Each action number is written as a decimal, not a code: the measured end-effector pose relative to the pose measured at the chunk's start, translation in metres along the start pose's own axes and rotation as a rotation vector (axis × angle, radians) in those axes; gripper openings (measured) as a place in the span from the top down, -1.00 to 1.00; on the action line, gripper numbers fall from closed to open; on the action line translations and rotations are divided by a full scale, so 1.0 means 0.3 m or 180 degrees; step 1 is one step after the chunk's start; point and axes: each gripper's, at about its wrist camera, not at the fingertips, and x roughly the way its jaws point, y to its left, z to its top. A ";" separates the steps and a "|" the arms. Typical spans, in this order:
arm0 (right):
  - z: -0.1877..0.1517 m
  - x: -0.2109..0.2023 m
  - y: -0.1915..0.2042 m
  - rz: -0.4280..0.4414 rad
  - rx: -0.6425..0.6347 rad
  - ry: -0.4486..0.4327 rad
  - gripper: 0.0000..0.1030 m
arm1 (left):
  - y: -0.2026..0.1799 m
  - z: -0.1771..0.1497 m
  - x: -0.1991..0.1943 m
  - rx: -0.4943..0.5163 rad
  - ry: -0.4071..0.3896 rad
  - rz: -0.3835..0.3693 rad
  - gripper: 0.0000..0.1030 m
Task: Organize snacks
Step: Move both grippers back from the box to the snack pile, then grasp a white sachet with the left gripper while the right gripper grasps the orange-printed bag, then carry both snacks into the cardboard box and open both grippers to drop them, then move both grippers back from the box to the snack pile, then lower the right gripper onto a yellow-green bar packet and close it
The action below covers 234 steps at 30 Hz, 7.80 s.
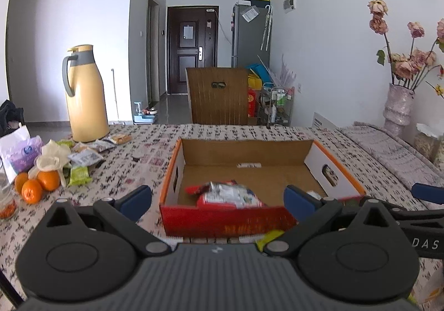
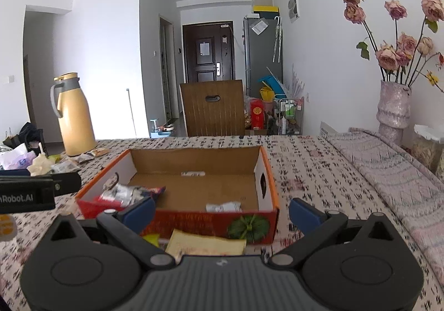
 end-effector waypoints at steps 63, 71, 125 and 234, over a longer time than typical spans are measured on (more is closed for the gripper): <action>-0.346 -0.147 -0.011 0.0516 0.0283 0.0036 -0.96 | -0.066 -0.249 -0.156 0.0359 0.0688 -0.0208 0.24; -0.282 -0.121 0.067 0.0211 0.0158 0.0232 -0.82 | 0.008 -0.209 -0.087 0.0155 0.0356 -0.0575 0.24; -0.026 0.059 0.055 0.0162 0.0056 -0.0067 0.11 | 0.015 0.001 0.076 0.0022 0.0046 -0.0387 0.24; -0.283 -0.033 -0.156 -0.0206 0.0245 0.0268 -1.00 | 0.152 -0.275 0.090 -0.0010 0.0196 -0.0034 -1.00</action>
